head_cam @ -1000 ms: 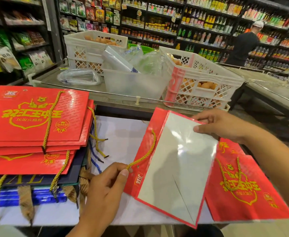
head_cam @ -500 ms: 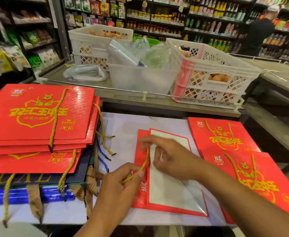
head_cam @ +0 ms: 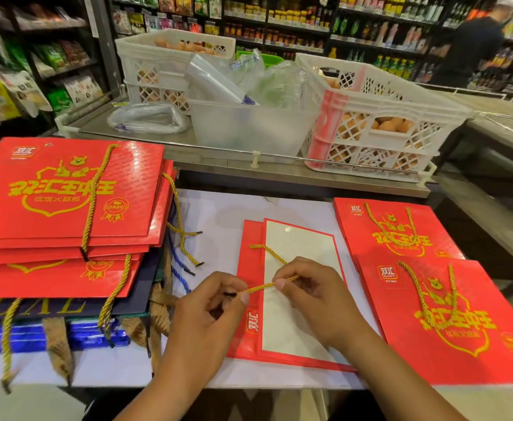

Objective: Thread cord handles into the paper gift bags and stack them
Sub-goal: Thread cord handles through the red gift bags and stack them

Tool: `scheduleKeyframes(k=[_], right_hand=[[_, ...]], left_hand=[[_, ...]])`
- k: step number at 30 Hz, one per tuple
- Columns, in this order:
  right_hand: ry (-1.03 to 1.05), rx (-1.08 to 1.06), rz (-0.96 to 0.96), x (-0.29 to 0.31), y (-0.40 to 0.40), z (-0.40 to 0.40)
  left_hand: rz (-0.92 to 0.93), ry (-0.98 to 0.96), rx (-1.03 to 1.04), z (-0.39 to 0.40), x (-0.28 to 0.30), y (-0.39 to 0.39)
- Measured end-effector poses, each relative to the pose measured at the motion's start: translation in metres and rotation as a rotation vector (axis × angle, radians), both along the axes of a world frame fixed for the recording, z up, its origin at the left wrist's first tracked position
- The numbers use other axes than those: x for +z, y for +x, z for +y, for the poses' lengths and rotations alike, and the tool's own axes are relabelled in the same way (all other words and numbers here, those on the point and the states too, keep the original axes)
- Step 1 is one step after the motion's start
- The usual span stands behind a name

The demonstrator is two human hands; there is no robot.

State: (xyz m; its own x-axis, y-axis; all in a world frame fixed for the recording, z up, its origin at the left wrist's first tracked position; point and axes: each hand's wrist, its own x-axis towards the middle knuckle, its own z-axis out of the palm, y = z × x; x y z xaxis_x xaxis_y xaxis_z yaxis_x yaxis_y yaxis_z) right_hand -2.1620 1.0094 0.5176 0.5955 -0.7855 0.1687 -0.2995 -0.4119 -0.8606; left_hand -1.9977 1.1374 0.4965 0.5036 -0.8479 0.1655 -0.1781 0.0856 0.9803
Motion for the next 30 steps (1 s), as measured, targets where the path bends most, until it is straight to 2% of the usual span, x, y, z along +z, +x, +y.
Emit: scheduleKeyframes(k=[3, 6, 11, 15, 20, 24, 30], right_hand=[[-0.015, -0.036, 0.007, -0.001, 0.001, 0.003], [-0.103, -0.068, 0.095, -0.001, 0.003, 0.011], [0.037, 0.15, 0.061, 0.005, 0.016, 0.044], [0.029, 0.069, 0.041, -0.002, 0.02, 0.042], [0.133, -0.077, -0.149, -0.003, 0.016, 0.034], [0.161, -0.139, -0.194, -0.002, 0.013, 0.023], [0.215, -0.074, -0.145, -0.001, 0.012, 0.014]], left_hand=[[0.015, 0.002, 0.009, 0.0, 0.001, 0.0], [0.002, 0.026, -0.003, -0.001, 0.002, -0.001], [-0.059, 0.038, -0.02, -0.002, -0.001, -0.002], [-0.054, 0.036, -0.003, -0.002, -0.001, -0.001], [-0.088, 0.102, 0.071, -0.004, -0.004, 0.004], [-0.2, 0.167, 0.052, -0.008, -0.005, 0.004], [-0.044, 0.184, 0.01, -0.01, -0.005, 0.007]])
